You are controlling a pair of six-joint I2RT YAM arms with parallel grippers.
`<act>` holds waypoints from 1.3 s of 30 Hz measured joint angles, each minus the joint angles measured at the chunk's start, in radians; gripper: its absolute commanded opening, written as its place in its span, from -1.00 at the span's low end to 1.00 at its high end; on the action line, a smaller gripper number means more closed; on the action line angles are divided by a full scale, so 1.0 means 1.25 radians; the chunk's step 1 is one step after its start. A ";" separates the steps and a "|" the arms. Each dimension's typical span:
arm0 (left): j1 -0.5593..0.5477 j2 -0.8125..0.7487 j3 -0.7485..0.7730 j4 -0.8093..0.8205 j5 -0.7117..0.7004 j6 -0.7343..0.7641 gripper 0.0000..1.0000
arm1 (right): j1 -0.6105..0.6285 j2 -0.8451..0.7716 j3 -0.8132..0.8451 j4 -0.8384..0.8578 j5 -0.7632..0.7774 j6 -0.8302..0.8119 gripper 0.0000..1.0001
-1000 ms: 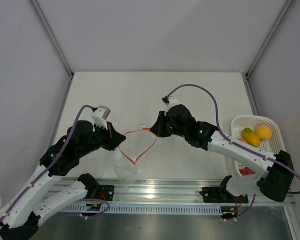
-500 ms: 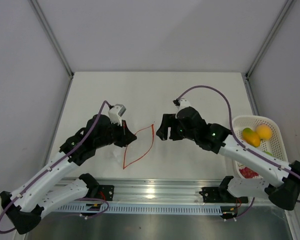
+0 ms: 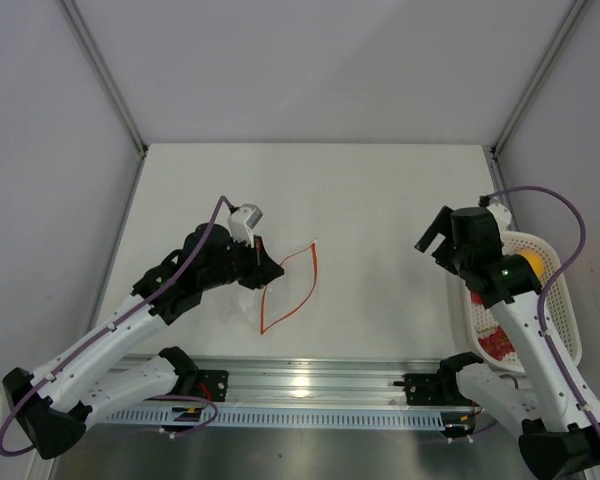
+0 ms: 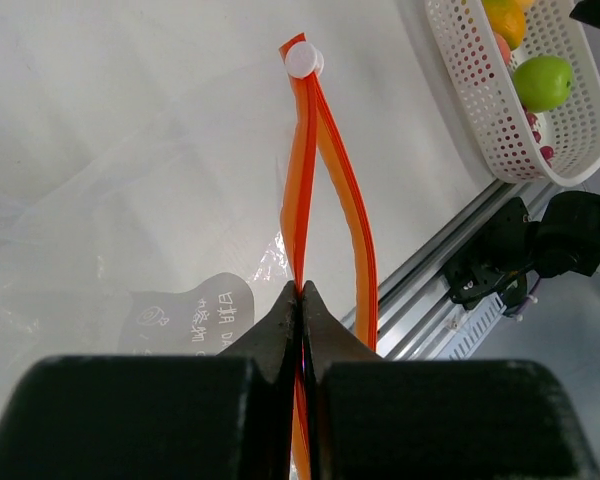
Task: Place the food in the zip-top bag and seal the zipper
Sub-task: Open the zipper of the food storage bag, then pick up the fake fruit from the bin.
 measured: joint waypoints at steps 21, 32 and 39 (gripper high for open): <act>-0.006 0.021 -0.011 0.017 0.038 0.000 -0.99 | -0.533 -0.010 -0.252 -0.021 -0.019 0.086 0.99; -0.011 0.020 -0.012 0.017 0.041 -0.002 -0.99 | -0.566 0.087 -0.304 0.141 -0.049 0.065 0.98; -0.013 0.015 -0.012 0.017 0.042 -0.002 -0.99 | -0.567 0.162 -0.322 0.244 -0.057 0.044 0.97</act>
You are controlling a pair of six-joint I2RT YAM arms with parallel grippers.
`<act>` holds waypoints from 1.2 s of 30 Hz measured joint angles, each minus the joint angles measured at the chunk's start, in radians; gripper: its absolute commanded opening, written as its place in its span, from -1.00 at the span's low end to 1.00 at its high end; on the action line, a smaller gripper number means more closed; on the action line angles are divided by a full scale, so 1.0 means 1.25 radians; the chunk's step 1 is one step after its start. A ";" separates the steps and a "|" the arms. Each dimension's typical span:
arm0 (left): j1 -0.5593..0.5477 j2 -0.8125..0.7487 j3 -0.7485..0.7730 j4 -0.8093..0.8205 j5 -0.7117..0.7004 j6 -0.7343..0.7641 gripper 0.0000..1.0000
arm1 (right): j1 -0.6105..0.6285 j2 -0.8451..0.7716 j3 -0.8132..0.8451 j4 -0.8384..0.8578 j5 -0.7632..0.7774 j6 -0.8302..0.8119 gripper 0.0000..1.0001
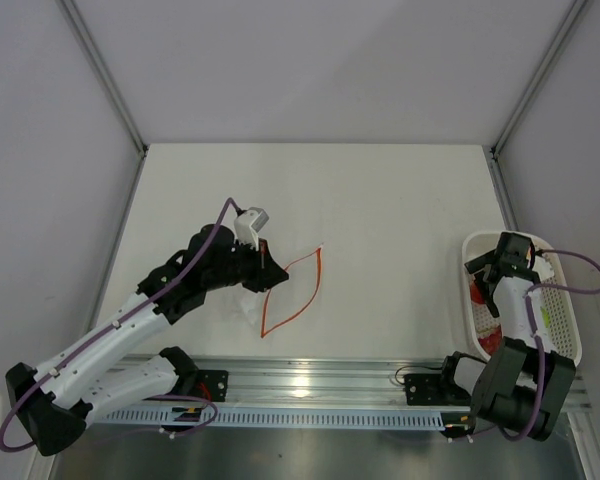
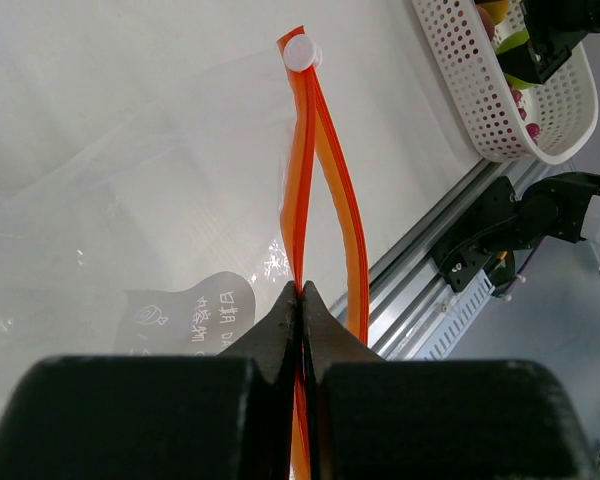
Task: Place the food in the zip-top bag and seal the zipper
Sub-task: Pick up the fake fruit from the bin.
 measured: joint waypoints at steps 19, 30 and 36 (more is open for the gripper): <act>-0.001 0.002 -0.016 0.012 0.026 -0.005 -0.99 | -0.004 0.130 -0.011 0.134 -0.063 -0.072 -0.14; -0.002 0.022 -0.016 0.019 0.034 -0.005 -0.99 | -0.004 -0.079 0.085 -0.006 -0.085 -0.110 -0.88; -0.002 0.030 -0.016 0.026 0.038 -0.006 -0.99 | 0.023 -0.164 0.175 -0.044 -0.219 -0.138 -0.83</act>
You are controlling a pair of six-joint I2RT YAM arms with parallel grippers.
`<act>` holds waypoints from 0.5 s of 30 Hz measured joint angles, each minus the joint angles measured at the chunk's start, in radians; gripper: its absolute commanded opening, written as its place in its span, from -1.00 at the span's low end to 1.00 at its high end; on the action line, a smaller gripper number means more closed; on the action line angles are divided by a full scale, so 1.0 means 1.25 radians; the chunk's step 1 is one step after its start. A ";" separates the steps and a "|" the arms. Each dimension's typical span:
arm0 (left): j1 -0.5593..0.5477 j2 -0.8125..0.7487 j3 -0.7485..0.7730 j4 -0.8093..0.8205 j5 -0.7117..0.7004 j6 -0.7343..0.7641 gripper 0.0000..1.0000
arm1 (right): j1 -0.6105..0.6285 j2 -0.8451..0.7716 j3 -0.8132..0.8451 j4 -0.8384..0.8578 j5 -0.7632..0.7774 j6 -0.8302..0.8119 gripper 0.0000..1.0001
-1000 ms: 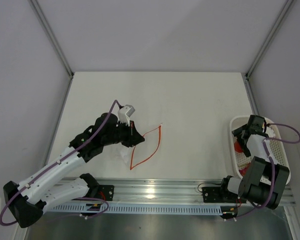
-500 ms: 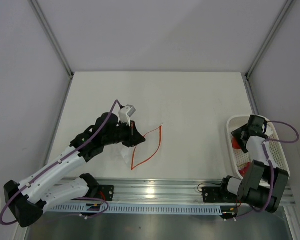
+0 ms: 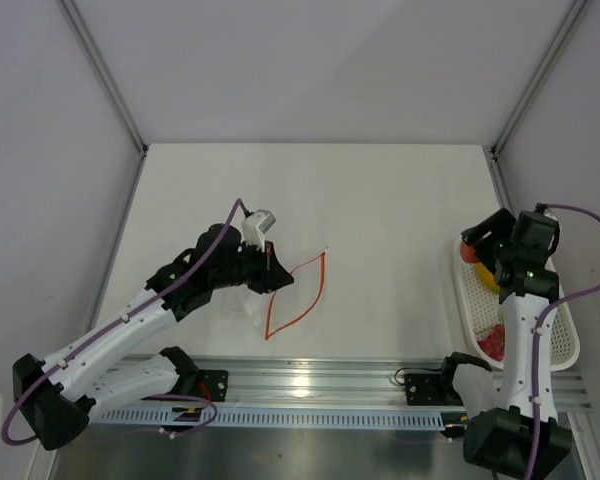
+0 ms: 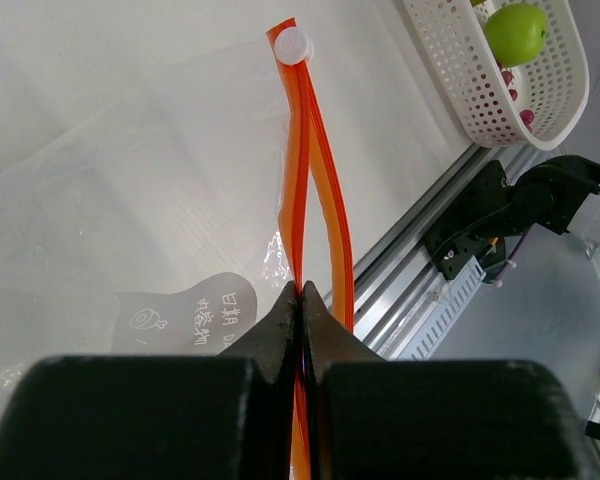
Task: Place the food in the zip-top bag and seal the zipper
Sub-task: Pick up the fake fruit from the bin, then place the fake fruit in the zipper food storage bag.
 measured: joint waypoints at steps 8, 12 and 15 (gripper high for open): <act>-0.001 0.016 0.000 0.020 0.016 -0.012 -0.99 | 0.399 0.003 0.095 0.016 -0.207 -0.030 -0.77; -0.001 0.024 0.000 0.031 0.023 -0.016 -0.99 | 0.661 0.009 0.094 0.063 -0.214 -0.029 -0.77; -0.002 0.030 0.000 0.035 0.032 -0.021 -0.99 | 0.821 0.026 0.094 0.111 -0.190 -0.031 -0.77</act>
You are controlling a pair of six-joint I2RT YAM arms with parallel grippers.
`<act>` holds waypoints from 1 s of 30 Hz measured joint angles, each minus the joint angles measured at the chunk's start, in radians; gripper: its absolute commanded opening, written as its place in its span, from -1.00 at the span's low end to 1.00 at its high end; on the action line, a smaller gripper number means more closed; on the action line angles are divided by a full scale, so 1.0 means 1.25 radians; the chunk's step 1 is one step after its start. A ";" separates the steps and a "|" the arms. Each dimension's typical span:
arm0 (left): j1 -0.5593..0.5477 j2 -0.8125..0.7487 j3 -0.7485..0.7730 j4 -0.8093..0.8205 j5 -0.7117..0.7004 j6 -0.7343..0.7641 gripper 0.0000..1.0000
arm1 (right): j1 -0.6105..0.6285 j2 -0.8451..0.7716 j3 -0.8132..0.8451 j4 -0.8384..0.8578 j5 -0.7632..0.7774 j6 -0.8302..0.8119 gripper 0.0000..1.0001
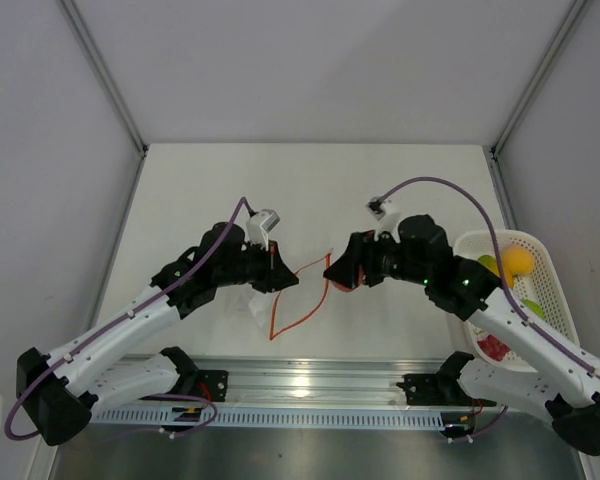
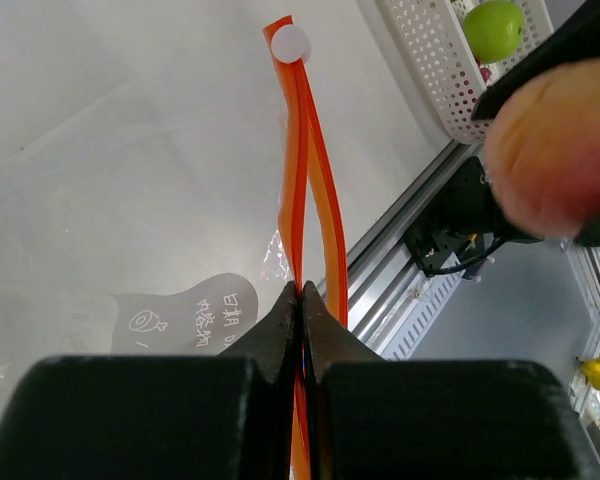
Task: Place the food in the zip-top bag and seal the zipper
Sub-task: Place the fake fruit in the zipper food storage bag.
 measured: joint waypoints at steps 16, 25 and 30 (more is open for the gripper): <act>0.000 0.002 0.007 -0.001 0.014 -0.012 -0.99 | 0.264 0.187 0.052 0.057 0.176 -0.032 0.19; 0.000 0.000 0.010 0.000 0.040 -0.028 -0.99 | 0.274 0.196 0.046 0.078 0.217 -0.032 0.99; 0.000 0.000 0.010 0.008 0.050 -0.039 -0.99 | 0.280 0.195 0.043 0.076 0.250 -0.034 0.99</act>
